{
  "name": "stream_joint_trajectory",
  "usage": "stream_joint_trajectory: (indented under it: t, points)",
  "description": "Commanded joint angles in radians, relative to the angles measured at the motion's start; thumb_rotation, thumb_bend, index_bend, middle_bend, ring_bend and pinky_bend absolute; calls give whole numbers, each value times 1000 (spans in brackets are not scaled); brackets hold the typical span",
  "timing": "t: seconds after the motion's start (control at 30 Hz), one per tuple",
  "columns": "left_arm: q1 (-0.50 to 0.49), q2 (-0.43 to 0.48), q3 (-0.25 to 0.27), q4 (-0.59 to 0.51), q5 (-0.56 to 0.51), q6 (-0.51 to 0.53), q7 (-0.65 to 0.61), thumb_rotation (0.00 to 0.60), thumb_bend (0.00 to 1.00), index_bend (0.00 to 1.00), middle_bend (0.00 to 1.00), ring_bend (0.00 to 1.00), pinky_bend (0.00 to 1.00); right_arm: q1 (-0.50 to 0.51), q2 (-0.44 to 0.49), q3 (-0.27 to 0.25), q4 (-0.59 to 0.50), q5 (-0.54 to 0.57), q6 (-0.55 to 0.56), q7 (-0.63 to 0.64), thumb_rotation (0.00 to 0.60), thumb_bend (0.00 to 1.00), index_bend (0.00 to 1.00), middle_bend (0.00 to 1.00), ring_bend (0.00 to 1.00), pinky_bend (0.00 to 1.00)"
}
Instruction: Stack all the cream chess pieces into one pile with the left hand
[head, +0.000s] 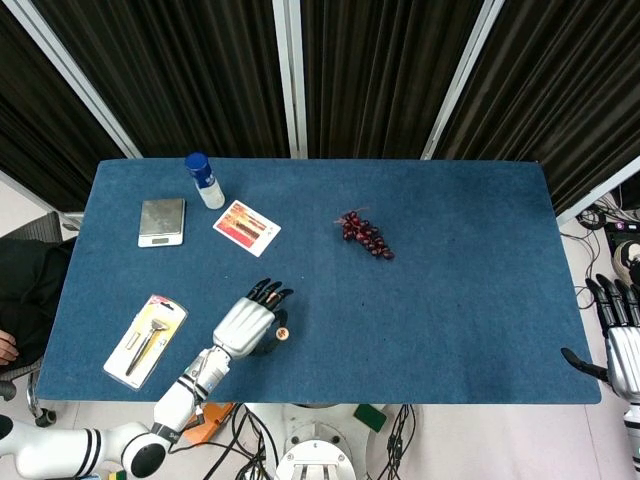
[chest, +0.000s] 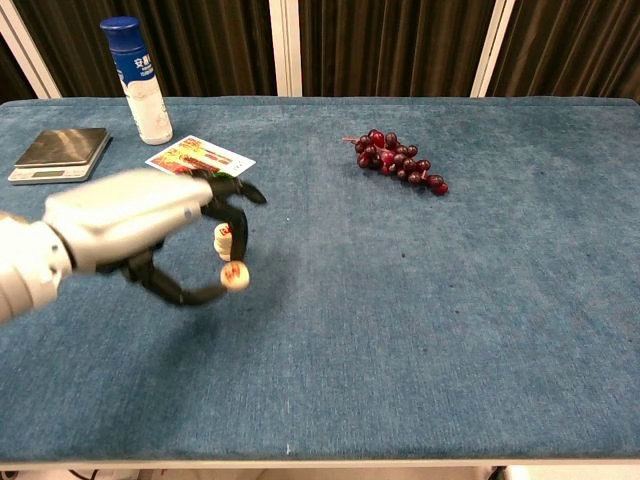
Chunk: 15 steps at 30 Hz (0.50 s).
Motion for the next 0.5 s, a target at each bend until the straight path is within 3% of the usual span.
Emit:
stream_joint_trajectory:
  t: [0.03, 0.23, 0.5]
  points:
    - [-19, 22, -57, -1, -62, -19, -37, 600, 359, 501, 90, 0, 0, 2, 0, 1, 1, 1, -2, 1, 600, 169, 0, 96, 0, 45]
    - [-47, 4, -107, 56, -146, -50, -61, 600, 357, 501, 91, 0, 0, 6, 0, 3, -2, 4, -9, -3, 600, 169, 0, 96, 0, 45]
    - [-70, -36, -119, 123, -206, -59, -51, 600, 349, 499, 91, 0, 0, 8, 1, 4, -5, 11, -17, -5, 600, 169, 0, 96, 0, 45]
